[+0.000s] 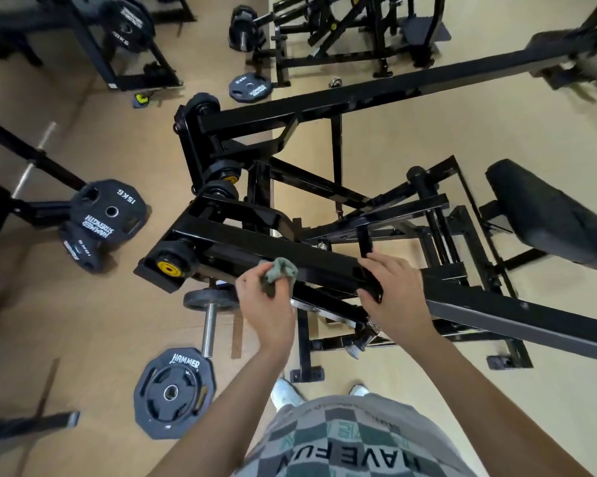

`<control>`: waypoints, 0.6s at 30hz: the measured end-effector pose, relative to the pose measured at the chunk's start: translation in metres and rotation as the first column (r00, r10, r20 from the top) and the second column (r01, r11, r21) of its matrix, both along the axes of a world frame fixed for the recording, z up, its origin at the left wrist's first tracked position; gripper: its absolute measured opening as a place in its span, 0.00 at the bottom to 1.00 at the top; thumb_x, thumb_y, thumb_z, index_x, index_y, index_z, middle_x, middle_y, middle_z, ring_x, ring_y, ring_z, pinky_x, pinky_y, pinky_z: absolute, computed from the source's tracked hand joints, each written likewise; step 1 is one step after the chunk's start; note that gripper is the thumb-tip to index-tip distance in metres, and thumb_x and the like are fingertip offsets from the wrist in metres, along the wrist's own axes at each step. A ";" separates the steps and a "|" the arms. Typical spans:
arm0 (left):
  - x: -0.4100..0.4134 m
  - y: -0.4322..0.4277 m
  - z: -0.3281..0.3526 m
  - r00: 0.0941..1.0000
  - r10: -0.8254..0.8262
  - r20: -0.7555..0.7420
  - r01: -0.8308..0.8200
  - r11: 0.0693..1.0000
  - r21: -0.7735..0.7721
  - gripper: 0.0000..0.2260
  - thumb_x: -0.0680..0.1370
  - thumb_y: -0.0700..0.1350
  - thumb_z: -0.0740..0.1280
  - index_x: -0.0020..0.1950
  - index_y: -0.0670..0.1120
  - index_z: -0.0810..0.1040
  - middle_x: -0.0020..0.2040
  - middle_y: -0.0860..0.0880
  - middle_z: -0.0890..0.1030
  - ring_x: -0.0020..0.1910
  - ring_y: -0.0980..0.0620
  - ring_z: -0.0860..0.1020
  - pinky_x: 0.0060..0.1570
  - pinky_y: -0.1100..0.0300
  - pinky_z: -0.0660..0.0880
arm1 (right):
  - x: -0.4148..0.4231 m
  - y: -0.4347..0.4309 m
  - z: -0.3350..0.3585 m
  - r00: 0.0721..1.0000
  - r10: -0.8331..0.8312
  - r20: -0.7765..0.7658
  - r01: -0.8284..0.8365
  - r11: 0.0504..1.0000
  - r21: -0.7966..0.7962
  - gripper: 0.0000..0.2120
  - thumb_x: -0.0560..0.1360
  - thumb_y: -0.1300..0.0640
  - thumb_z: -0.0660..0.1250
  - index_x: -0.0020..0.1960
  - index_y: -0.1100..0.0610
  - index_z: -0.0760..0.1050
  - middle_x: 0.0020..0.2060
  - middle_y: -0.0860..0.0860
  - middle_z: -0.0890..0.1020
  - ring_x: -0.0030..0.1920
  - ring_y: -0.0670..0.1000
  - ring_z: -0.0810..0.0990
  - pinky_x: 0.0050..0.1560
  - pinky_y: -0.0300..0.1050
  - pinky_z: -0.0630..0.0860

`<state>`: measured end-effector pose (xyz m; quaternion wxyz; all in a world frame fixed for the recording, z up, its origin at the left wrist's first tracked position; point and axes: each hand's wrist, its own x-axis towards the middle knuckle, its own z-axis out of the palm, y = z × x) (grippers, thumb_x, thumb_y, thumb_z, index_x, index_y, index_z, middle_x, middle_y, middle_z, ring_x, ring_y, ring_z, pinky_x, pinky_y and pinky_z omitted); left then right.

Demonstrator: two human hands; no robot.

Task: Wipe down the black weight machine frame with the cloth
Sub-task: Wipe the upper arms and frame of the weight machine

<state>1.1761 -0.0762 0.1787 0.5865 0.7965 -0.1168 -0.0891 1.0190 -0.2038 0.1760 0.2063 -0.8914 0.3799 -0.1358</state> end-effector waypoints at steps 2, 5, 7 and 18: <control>-0.019 -0.005 -0.002 0.997 -0.078 -0.022 0.078 0.997 0.001 0.10 0.78 0.38 0.72 0.51 0.53 0.79 0.55 0.51 0.75 0.53 0.64 0.75 0.52 0.70 0.74 | -0.016 -0.005 -0.003 0.999 -0.046 -0.007 0.046 0.999 -0.004 0.24 0.73 0.52 0.75 0.67 0.51 0.76 0.66 0.47 0.77 0.67 0.53 0.72 0.67 0.52 0.63; -0.048 -0.013 -0.007 0.987 -0.161 -0.004 0.161 0.986 0.045 0.10 0.76 0.37 0.74 0.52 0.51 0.80 0.54 0.52 0.75 0.52 0.64 0.76 0.49 0.72 0.73 | -0.037 -0.009 -0.010 0.996 -0.092 0.018 0.092 0.996 0.000 0.22 0.74 0.49 0.74 0.67 0.52 0.77 0.64 0.48 0.78 0.66 0.53 0.73 0.67 0.52 0.62; -0.067 -0.020 -0.011 0.975 -0.221 0.013 0.219 0.973 0.078 0.10 0.75 0.36 0.75 0.51 0.49 0.81 0.53 0.52 0.76 0.51 0.65 0.76 0.48 0.75 0.71 | -0.047 -0.011 -0.013 0.993 -0.116 0.029 0.116 0.993 -0.010 0.20 0.76 0.49 0.72 0.67 0.52 0.77 0.64 0.48 0.79 0.66 0.52 0.73 0.68 0.52 0.61; -0.062 -0.023 -0.020 0.997 -0.039 -0.070 0.043 0.997 0.064 0.11 0.76 0.39 0.74 0.49 0.55 0.79 0.53 0.52 0.78 0.51 0.56 0.80 0.51 0.60 0.79 | -0.063 -0.019 -0.030 0.996 -0.038 0.086 0.050 0.989 -0.139 0.21 0.74 0.51 0.74 0.66 0.51 0.78 0.62 0.48 0.80 0.63 0.52 0.75 0.66 0.52 0.66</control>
